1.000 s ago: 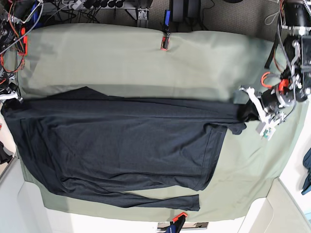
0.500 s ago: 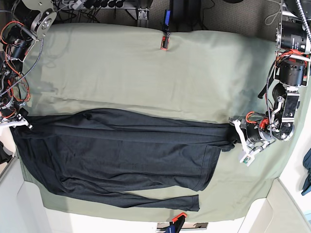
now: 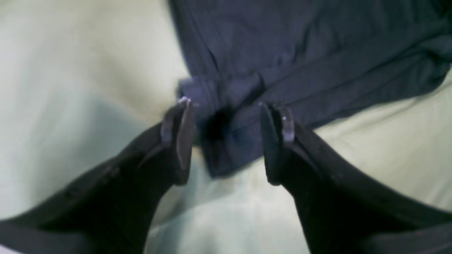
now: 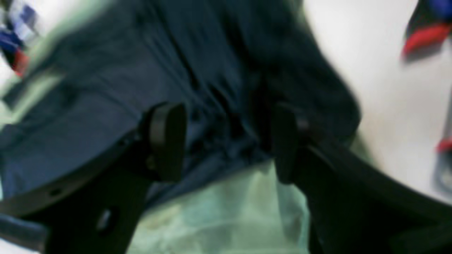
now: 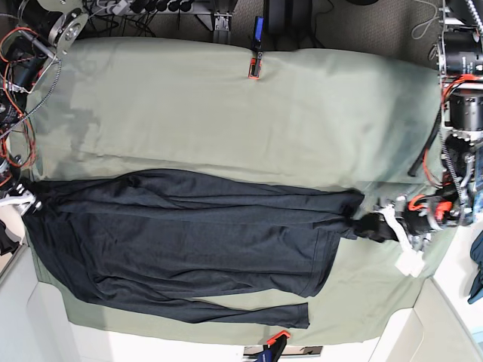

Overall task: Fold the T-shirt properly
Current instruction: 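Drag the shirt toward the hem with both grippers, then release, then regrasp the shirt's side edges with both grippers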

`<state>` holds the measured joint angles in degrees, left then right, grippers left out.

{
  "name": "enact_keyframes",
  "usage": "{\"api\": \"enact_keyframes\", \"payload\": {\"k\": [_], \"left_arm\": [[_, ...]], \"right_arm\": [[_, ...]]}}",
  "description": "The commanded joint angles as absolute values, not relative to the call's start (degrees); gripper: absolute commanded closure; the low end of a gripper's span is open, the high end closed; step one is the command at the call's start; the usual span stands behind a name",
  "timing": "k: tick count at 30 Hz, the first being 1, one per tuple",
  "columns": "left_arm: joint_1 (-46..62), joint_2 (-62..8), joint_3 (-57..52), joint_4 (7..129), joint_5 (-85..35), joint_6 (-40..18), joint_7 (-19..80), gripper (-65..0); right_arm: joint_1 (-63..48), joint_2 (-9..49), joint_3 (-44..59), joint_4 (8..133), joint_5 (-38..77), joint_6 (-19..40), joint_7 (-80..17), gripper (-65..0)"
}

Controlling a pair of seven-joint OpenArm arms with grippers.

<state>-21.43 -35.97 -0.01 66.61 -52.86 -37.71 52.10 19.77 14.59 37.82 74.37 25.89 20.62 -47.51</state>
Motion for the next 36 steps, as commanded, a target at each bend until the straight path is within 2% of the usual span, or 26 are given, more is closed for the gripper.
{"api": "enact_keyframes", "payload": {"k": [1, 7, 13, 17, 21, 29, 36], "left_arm": [[-21.21, -37.5, -2.2, 68.12, -55.61, -39.29, 52.84, -32.9], [-12.58, -37.89, -7.44, 69.23, -69.14, -40.0, 56.86, -32.9], [-7.05, -34.48, -7.55, 69.21, -70.48, -40.0, 56.82, -32.9], [-6.96, -30.59, -7.64, 69.21, -66.59, -40.0, 54.61, -32.9], [-7.22, -26.87, -9.76, 68.9, -57.74, -40.0, 47.7, -32.9], [-12.95, -22.46, -12.95, 61.08, -46.72, -32.99, 42.72, -32.9], [-17.96, -19.31, -12.82, 54.78, -42.24, -32.51, 39.55, -32.9]], "right_arm": [[20.08, 15.53, 38.39, 76.47, 26.76, 20.97, -48.03, -37.5], [14.79, 12.91, 38.72, 76.38, 27.44, 20.95, -47.48, -37.5], [12.01, 7.42, 38.72, 75.59, 27.29, 20.69, -41.12, -37.5], [12.4, 5.63, 38.65, 75.48, 24.67, 18.57, -38.83, -37.5], [13.69, 5.72, 38.68, 73.25, 22.85, 17.72, -37.91, -37.5], [19.92, 6.61, 38.65, 61.67, 21.41, 17.76, -35.64, -37.5], [21.26, 6.61, 38.65, 59.16, 21.39, 17.76, -33.56, -37.5]]}}
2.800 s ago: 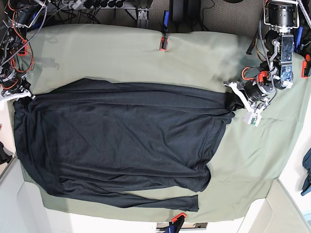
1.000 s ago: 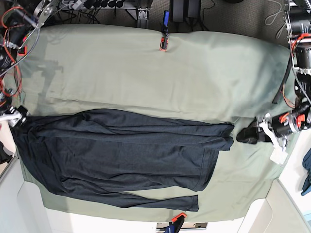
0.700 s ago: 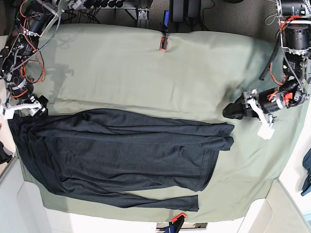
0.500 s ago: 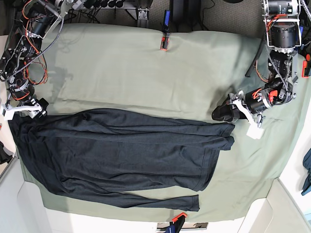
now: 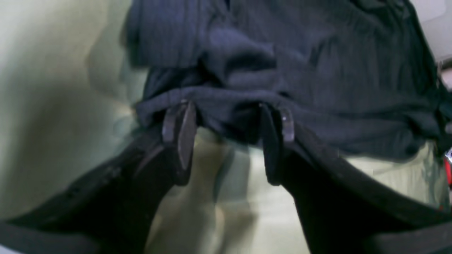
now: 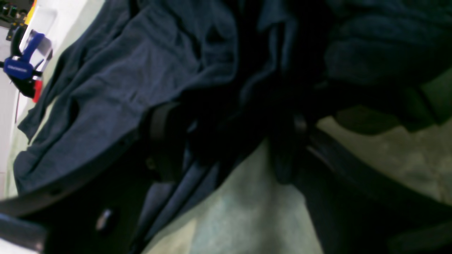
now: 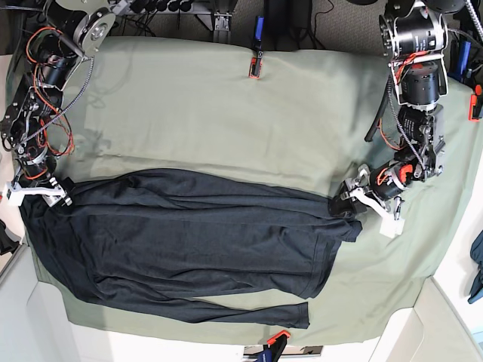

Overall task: Fold the T-shirt properly
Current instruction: 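Regrasp the shirt's side edges with both grippers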

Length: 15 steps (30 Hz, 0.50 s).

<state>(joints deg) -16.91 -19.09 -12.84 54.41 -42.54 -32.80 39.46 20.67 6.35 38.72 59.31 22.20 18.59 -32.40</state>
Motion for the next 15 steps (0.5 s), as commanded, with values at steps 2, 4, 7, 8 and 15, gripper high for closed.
{"api": "enact_keyframes", "payload": {"k": [2, 4, 7, 8, 15], "left_arm": [[-18.31, -18.04, -12.67, 53.45, -40.25, -32.32, 37.63, -32.9], [-18.26, -16.84, -12.67, 52.71, -38.19, -30.89, 35.94, -32.8], [-18.24, -15.73, -12.67, 52.38, -36.51, -28.91, 34.85, -21.5], [-18.26, -15.7, -12.67, 52.38, -36.36, -28.97, 34.83, -12.3], [-18.2, -19.46, -12.67, 54.74, -36.84, -30.83, 37.15, 0.0]], "right_arm": [[21.28, 6.63, 38.65, 58.67, 21.39, 17.76, -32.86, -37.5], [21.28, 6.59, 38.65, 58.59, 21.39, 17.74, -32.73, -37.5], [21.45, 6.61, 38.65, 58.59, 20.56, 17.74, -32.58, -34.9], [21.56, 6.61, 38.65, 58.59, 19.88, 17.74, -32.23, -29.6], [21.45, 6.66, 38.57, 59.55, 18.5, 22.46, -32.97, 0.0]]}}
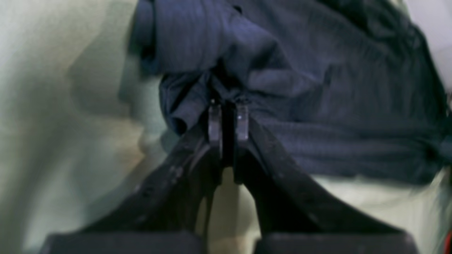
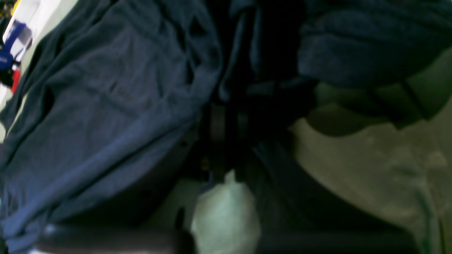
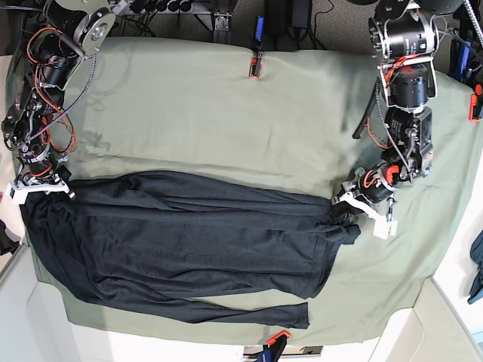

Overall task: Fold the T-shirt properly
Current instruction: 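Regrasp the shirt's side edges with both grippers, then lift the side edges and fold them over toward the collar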

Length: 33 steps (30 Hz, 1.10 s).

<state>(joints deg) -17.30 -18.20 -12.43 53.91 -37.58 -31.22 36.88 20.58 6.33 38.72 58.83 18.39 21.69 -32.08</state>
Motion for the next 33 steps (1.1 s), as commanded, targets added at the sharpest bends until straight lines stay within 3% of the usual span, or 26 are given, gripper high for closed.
{"api": "enact_keyframes", "payload": {"k": [1, 8, 17, 29, 33], "left_arm": [[-18.0, -20.49, -12.67, 56.18, -37.54, -31.68, 38.63, 0.0], [-12.73, -28.4, -12.67, 70.52, -44.36, -33.04, 47.66, 0.0], [0.84, -36.1, -12.82, 86.54, -45.6, -33.04, 49.78, 0.0], [24.18, -37.12, -26.94, 96.31, -44.73, -34.17, 49.54, 0.0], [28.01, -37.1, -28.29, 96.31, -47.72, -39.27, 49.54, 0.0]], "right_arm": [[21.21, 6.66, 38.57, 60.62, 19.38, 22.52, -34.22, 0.0], [13.61, 6.63, 38.57, 76.84, 27.14, 22.5, -44.77, 0.0], [0.01, 6.66, 38.57, 91.53, 30.04, 22.87, -47.86, 0.0], [-13.89, 6.68, 38.57, 100.22, 31.11, 23.4, -49.56, 0.0], [-16.32, 6.61, 38.57, 100.22, 31.97, 23.4, -49.54, 0.0]]}}
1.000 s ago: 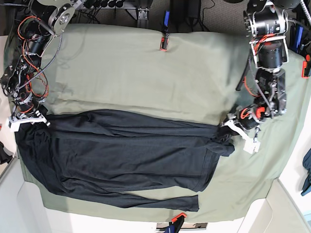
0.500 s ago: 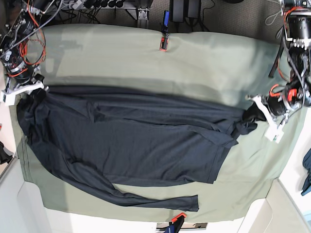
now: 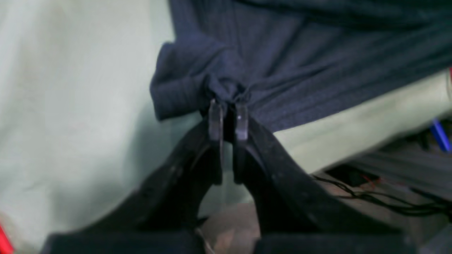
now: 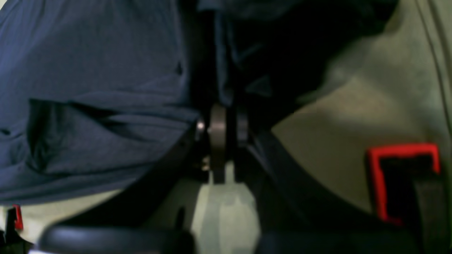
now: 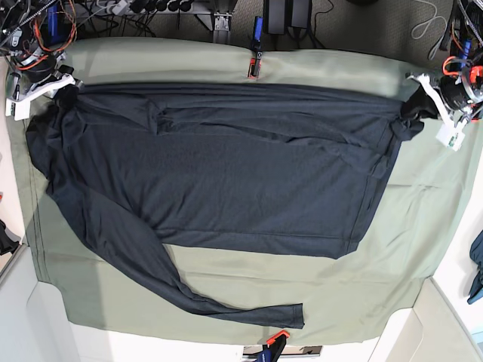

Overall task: Fold the T-shirt properly
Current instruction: 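Lift the side edges and fold them over toward the collar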

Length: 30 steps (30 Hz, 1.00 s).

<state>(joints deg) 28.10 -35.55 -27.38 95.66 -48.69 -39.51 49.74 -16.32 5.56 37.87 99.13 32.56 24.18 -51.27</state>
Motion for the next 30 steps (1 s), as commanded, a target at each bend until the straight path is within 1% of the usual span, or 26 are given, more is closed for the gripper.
{"api": "enact_keyframes", "payload": {"k": [1, 4, 5, 6, 8, 9, 10, 12, 13, 18, 22, 23, 26, 30], "left_arm": [[28.45, -37.01, -28.18, 96.31, -48.34, -39.62, 49.52, 0.0], [28.56, -36.84, -28.21, 96.31, -48.62, -39.7, 48.53, -0.4], [28.56, -36.84, -28.21, 96.31, -48.62, -39.7, 47.97, -4.8], [28.58, -36.82, -28.21, 96.31, -48.64, -39.7, 47.86, -9.4], [28.56, -36.84, -28.21, 96.31, -48.62, -39.68, 47.88, -16.7], [28.56, -36.84, -28.21, 96.31, -48.62, -39.64, 47.92, -19.6], [28.56, -36.84, -28.21, 96.31, -48.64, -39.18, 48.27, -22.7], [28.53, -36.86, -28.21, 96.31, -48.64, -37.1, 49.23, -28.1], [28.58, -36.86, -28.42, 96.31, -48.66, -36.6, 49.54, -29.1], [28.56, -36.86, -32.53, 96.31, -50.65, -36.69, 49.06, -29.1], [26.61, -36.91, -35.48, 96.31, -51.88, -36.99, 47.77, -29.1], [25.5, -37.01, -35.55, 96.31, -51.86, -37.47, 47.35, -29.1], [21.34, -37.23, -34.33, 96.29, -51.42, -38.13, 44.84, -29.3], [15.16, -37.85, -28.49, 95.72, -46.83, -35.46, 42.48, -35.8]], "right_arm": [[-16.78, 6.63, 38.57, 100.22, 31.97, 23.4, -49.52, 0.0], [-16.97, 6.63, 38.57, 100.18, 31.94, 23.4, -49.56, 0.0], [-16.88, 6.63, 38.57, 100.18, 31.92, 23.4, -49.56, 0.0], [-16.86, 6.63, 38.57, 100.18, 31.92, 23.38, -49.56, -1.8], [-16.88, 6.63, 38.57, 100.18, 31.94, 23.38, -49.58, -12.0], [-16.88, 6.63, 38.57, 100.18, 31.94, 23.35, -49.56, -15.4], [-16.86, 6.66, 38.57, 100.18, 31.94, 23.38, -49.56, -17.3], [-16.86, 6.66, 38.65, 100.2, 31.94, 23.38, -49.58, -18.0], [-16.86, 6.68, 38.81, 100.27, 31.97, 23.38, -49.58, -18.0], [-16.88, 6.66, 41.25, 103.35, 32.42, 23.38, -49.56, -18.3], [-16.49, 7.01, 42.48, 107.26, 32.38, 23.29, -47.16, -26.9], [-15.88, 7.25, 42.46, 107.77, 32.36, 23.11, -46.06, -28.2], [-11.88, 8.38, 42.46, 107.35, 31.9, 22.7, -45.47, -28.3], [-4.64, 9.74, 42.11, 104.36, 30.79, 22.7, -44.53, -28.3]]}}
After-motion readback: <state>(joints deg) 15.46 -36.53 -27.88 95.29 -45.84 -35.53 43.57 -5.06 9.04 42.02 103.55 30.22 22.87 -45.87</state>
